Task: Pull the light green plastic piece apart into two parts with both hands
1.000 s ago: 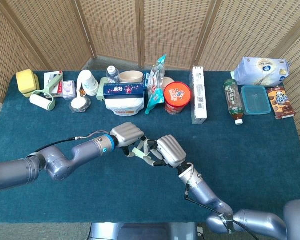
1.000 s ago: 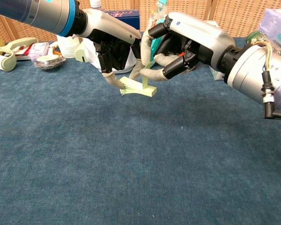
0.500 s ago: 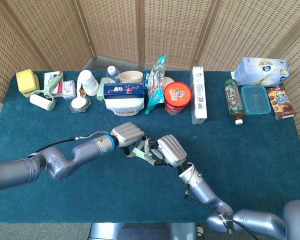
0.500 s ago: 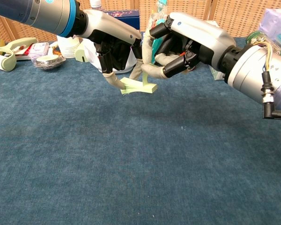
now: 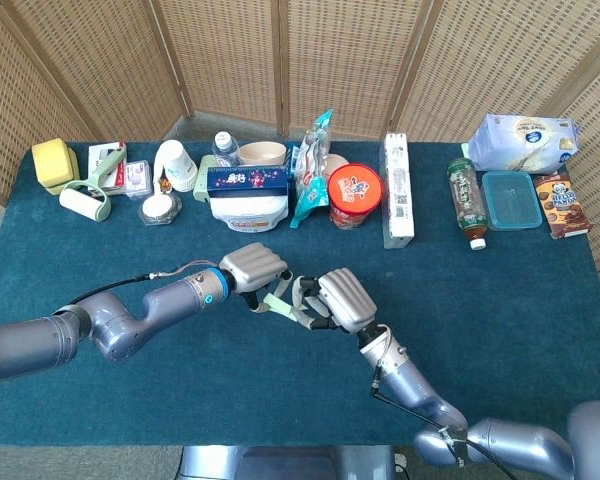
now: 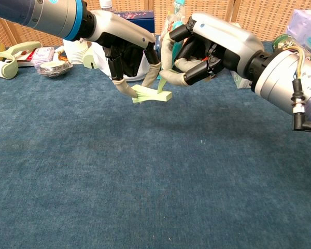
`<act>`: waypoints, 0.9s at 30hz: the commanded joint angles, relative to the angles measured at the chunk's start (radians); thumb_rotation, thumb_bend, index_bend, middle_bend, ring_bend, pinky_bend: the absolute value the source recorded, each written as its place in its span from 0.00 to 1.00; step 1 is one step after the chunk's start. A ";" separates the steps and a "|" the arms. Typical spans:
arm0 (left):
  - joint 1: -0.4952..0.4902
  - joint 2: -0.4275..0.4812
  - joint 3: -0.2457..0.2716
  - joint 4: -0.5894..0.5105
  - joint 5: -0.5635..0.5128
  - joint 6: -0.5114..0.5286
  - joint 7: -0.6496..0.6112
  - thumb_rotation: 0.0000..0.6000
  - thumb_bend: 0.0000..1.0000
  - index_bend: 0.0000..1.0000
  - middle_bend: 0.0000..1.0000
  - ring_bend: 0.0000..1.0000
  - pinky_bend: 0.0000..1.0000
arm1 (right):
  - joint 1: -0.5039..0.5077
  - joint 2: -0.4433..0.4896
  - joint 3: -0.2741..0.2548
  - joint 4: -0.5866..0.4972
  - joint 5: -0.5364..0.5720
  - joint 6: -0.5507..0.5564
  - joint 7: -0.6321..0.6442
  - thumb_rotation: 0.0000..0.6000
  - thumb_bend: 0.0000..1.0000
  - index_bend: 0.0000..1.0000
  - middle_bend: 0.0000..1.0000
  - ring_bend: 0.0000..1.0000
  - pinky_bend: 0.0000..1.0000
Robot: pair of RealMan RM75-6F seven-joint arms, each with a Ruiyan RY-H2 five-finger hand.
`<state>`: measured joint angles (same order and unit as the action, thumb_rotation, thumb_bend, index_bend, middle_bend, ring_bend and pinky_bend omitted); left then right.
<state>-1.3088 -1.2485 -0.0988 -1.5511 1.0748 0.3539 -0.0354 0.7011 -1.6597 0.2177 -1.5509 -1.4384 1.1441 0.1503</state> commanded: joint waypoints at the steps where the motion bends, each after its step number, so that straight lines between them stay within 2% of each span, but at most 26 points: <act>1: 0.001 0.000 0.000 0.001 0.001 0.003 0.000 1.00 0.35 0.60 1.00 1.00 1.00 | -0.001 0.001 -0.001 0.001 0.000 0.001 0.002 1.00 0.55 0.79 1.00 0.96 0.81; 12: 0.023 0.018 0.019 0.003 -0.003 0.011 0.002 1.00 0.35 0.60 1.00 1.00 1.00 | -0.017 0.018 -0.002 -0.002 0.000 0.017 0.010 1.00 0.56 0.90 1.00 0.97 0.81; 27: 0.087 0.065 0.055 -0.002 -0.006 0.039 -0.003 1.00 0.35 0.60 1.00 1.00 1.00 | -0.041 0.046 -0.010 -0.004 0.002 0.029 0.028 1.00 0.56 0.90 1.00 0.96 0.81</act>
<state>-1.2255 -1.1872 -0.0462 -1.5529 1.0698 0.3908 -0.0368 0.6611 -1.6147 0.2080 -1.5543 -1.4363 1.1726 0.1775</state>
